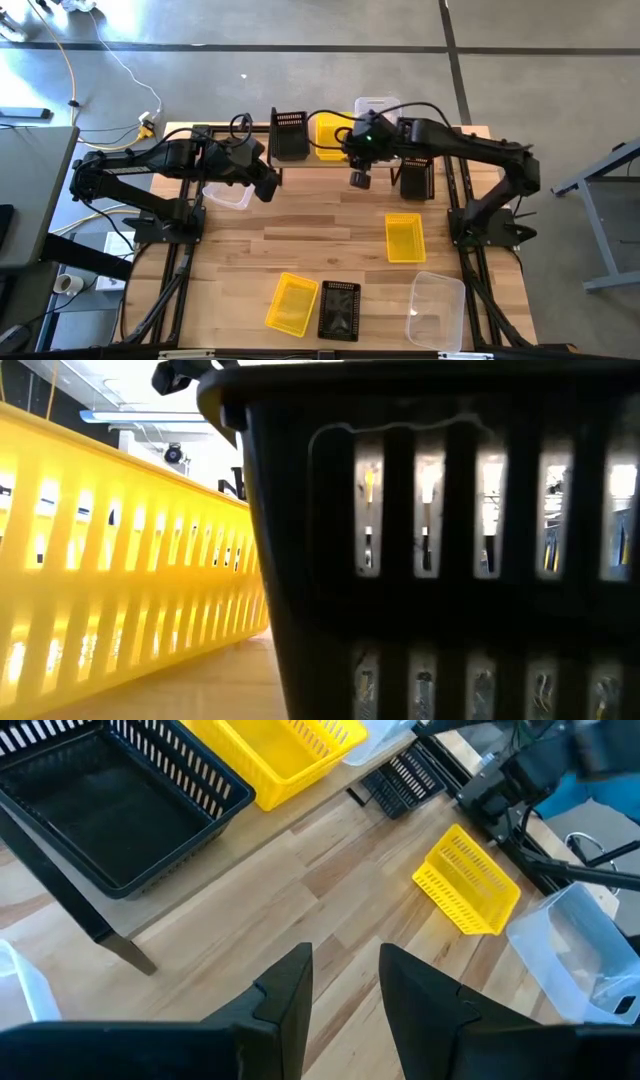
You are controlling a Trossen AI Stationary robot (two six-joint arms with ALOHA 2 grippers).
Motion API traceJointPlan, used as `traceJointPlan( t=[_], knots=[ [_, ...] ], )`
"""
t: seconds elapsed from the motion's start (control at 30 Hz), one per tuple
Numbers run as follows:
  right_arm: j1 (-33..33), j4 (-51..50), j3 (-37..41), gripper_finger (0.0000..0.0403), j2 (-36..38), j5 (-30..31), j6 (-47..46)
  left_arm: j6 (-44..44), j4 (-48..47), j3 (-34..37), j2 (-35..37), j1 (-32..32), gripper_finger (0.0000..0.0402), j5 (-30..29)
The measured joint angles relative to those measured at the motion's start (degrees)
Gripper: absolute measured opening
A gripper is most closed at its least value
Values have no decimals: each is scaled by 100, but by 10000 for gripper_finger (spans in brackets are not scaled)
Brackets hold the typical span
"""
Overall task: Stack baskets on shelf by color
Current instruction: Stack the transparent bin on top of the transparent bin on the shelf
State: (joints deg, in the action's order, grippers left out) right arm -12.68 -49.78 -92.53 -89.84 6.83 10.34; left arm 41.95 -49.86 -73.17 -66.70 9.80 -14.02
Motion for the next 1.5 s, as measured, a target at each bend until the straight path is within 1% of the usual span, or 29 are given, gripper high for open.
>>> traceJointPlan(
  t=[0.17, 0.4, 0.47, 0.57, 0.73, 0.93, 1.23, 1.33, 1.5],
  knots=[
    [522, -419, 0, 80, 327, -44, -1532, -304, -3, 0, 0, -5, 108, 347],
    [1594, -987, 0, 80, 418, -522, -3648, -936, -27, 0, 0, -15, 108, 946],
    [1946, -1083, 0, 80, 418, -645, -4241, -1122, -32, 0, 0, -45, 108, 985],
    [2531, -1108, 0, 80, 414, -678, -5132, -1375, -49, 0, 0, -59, 108, 999],
    [3432, -1128, 0, 80, 390, -678, -6204, -1626, -49, 0, 0, -59, 108, 1205],
    [4377, -1254, 0, 80, 347, -689, -7553, -1711, -160, 0, 0, -59, 108, 1215],
    [5503, -1512, 0, 80, 299, -732, -8881, -1697, -300, 0, 0, -59, 108, 1213],
    [5806, -1656, 0, 80, 250, -705, -9115, -1618, -309, 0, 0, -59, 108, 1213],
    [6259, -1762, 0, 80, 25, -697, -9149, -1451, -310, 1, 0, -59, 108, 1211]
  ],
)
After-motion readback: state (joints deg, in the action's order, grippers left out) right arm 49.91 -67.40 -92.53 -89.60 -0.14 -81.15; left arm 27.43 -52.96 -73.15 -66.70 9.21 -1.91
